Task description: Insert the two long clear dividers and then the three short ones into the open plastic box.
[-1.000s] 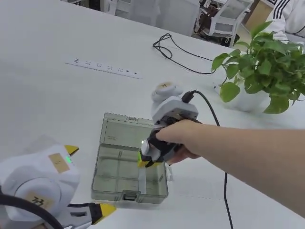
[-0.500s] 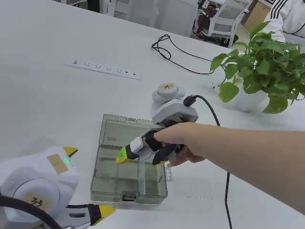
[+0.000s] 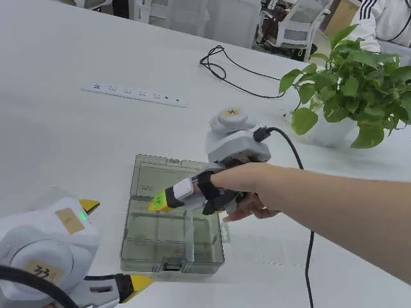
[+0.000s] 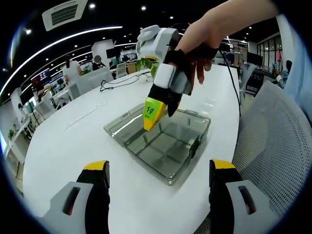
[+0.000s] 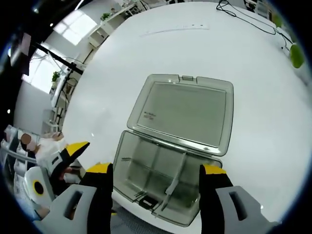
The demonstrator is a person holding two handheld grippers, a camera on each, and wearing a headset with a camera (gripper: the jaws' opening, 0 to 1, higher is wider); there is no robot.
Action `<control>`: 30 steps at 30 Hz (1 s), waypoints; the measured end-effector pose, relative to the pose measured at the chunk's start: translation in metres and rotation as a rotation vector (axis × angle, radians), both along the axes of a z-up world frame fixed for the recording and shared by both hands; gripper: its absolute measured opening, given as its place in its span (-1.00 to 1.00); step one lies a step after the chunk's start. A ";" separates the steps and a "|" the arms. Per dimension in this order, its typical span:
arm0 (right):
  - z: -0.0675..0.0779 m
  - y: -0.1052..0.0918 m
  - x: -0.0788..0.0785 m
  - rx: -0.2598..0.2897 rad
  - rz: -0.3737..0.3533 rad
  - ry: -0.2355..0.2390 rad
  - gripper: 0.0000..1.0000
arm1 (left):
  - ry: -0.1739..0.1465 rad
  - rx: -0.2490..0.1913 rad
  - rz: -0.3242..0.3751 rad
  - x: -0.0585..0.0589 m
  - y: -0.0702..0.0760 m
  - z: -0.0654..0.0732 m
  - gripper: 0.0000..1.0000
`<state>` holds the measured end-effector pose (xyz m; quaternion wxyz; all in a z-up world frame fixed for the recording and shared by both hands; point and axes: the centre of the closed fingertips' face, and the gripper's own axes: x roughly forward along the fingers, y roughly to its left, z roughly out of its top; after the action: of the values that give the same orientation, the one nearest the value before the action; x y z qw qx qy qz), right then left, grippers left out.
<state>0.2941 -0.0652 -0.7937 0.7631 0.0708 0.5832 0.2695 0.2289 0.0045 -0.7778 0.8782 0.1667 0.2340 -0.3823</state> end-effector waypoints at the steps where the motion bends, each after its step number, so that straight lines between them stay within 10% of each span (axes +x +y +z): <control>1: 0.003 -0.001 0.002 0.011 0.005 -0.012 0.45 | 0.001 0.002 -0.001 0.000 0.000 0.000 0.70; 16: 0.044 -0.024 0.015 0.225 -0.103 -0.206 0.59 | 0.036 -0.048 0.041 0.003 0.004 -0.001 0.70; 30: 0.057 -0.044 0.018 0.309 -0.019 -0.554 0.91 | 0.132 -0.209 0.162 0.014 0.020 0.004 0.69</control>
<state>0.3119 -0.1089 -0.7364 0.8756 0.1151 0.3045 0.3569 0.2428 0.0249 -0.7735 0.9015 0.0293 0.2631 -0.3424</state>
